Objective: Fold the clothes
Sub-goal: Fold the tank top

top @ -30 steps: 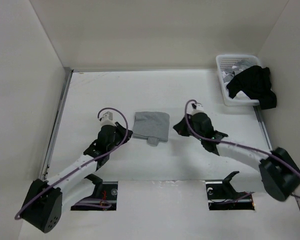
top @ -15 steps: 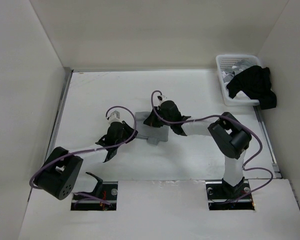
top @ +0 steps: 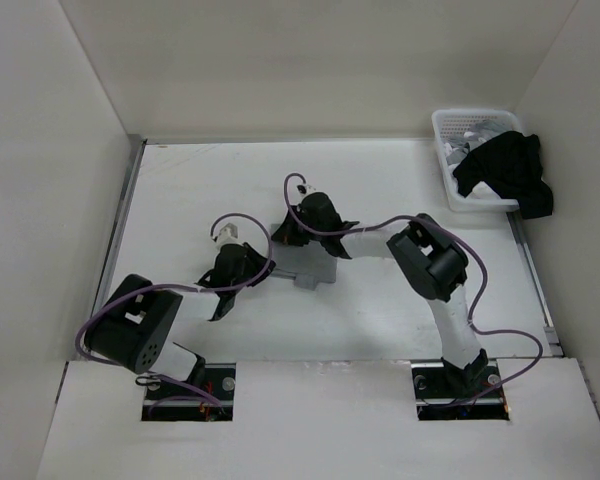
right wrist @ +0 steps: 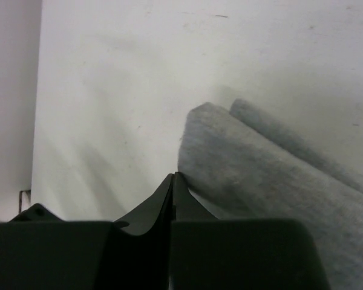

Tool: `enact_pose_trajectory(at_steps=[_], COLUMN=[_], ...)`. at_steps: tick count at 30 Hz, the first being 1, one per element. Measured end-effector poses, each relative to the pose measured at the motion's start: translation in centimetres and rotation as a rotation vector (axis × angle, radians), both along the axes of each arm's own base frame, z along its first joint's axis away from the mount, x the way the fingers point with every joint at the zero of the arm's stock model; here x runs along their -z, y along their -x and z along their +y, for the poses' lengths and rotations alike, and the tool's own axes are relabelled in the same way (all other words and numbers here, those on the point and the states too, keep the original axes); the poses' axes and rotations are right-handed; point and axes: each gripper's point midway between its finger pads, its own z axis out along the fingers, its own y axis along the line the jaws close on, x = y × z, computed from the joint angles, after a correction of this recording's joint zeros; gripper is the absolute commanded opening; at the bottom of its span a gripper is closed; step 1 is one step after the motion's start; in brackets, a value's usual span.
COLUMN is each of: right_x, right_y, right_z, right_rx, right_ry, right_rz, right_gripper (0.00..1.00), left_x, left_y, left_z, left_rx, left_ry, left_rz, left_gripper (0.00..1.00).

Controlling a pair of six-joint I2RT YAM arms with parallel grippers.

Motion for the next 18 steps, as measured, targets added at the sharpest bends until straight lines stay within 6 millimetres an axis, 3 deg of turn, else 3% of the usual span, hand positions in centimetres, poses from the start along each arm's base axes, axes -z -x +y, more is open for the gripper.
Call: enact_pose_trajectory(at_steps=[6, 13, 18], right_x=[1.5, 0.2, 0.3], right_y=[-0.5, -3.3, -3.9], right_z=[-0.6, -0.6, -1.2], right_rx=[0.02, 0.091, 0.149], right_ry=[0.027, 0.014, 0.015], right_rz=[0.042, 0.089, 0.142], right_gripper=[0.03, 0.03, 0.05], left_x=[0.0, 0.1, -0.2], left_y=[0.3, 1.5, 2.0], left_z=[0.1, 0.8, 1.1], left_rx=[-0.004, -0.013, -0.018], left_ry=[0.037, 0.064, 0.078], left_rz=[-0.006, -0.006, -0.006], left_gripper=[0.1, 0.11, 0.21])
